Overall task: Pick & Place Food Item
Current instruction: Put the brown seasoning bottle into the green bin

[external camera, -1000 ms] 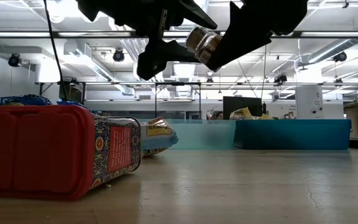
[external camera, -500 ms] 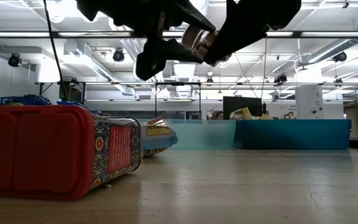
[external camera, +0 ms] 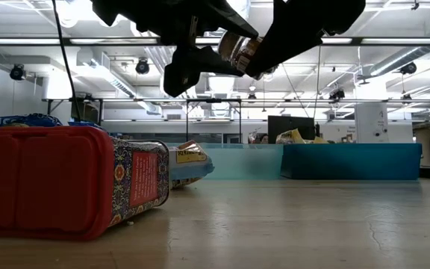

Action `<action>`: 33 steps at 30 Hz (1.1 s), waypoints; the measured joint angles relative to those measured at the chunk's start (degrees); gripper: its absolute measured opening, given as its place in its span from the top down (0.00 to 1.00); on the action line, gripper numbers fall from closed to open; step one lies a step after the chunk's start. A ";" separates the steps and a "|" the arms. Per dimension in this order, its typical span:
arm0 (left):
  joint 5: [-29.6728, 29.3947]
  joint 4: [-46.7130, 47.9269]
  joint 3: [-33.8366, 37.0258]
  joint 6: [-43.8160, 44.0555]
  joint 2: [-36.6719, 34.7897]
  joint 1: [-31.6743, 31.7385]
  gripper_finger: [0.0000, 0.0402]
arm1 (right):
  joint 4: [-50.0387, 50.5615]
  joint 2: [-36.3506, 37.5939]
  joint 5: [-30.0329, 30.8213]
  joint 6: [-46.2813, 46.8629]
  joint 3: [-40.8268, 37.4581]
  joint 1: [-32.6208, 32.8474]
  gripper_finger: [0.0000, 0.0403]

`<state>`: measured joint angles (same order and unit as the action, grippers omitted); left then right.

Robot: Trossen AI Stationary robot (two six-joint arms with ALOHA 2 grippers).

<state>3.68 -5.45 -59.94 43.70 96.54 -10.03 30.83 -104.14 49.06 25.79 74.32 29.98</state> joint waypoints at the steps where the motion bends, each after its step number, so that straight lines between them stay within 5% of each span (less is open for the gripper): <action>1: 0.04 0.00 0.00 -0.02 -0.01 0.13 0.53 | 0.00 0.00 0.00 0.06 0.00 0.00 0.53; 7: 0.42 2.60 -0.04 -1.74 -1.88 1.57 0.53 | -0.17 0.00 -0.02 2.34 0.04 0.07 0.27; 11: 0.64 5.93 -0.08 -2.83 -2.88 2.82 0.53 | 0.30 0.00 -0.02 3.09 0.04 0.08 0.18; 22: 1.11 20.95 -1.21 -10.38 -6.65 9.04 0.53 | 6.59 0.00 -0.22 18.02 0.00 0.13 0.17; 33: 4.47 44.59 -13.34 -25.99 -6.73 24.31 0.53 | 7.38 0.00 -5.80 37.46 -0.20 0.15 0.17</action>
<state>8.15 39.14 -73.28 17.71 89.81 14.28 38.20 -104.14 43.25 63.25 74.13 30.13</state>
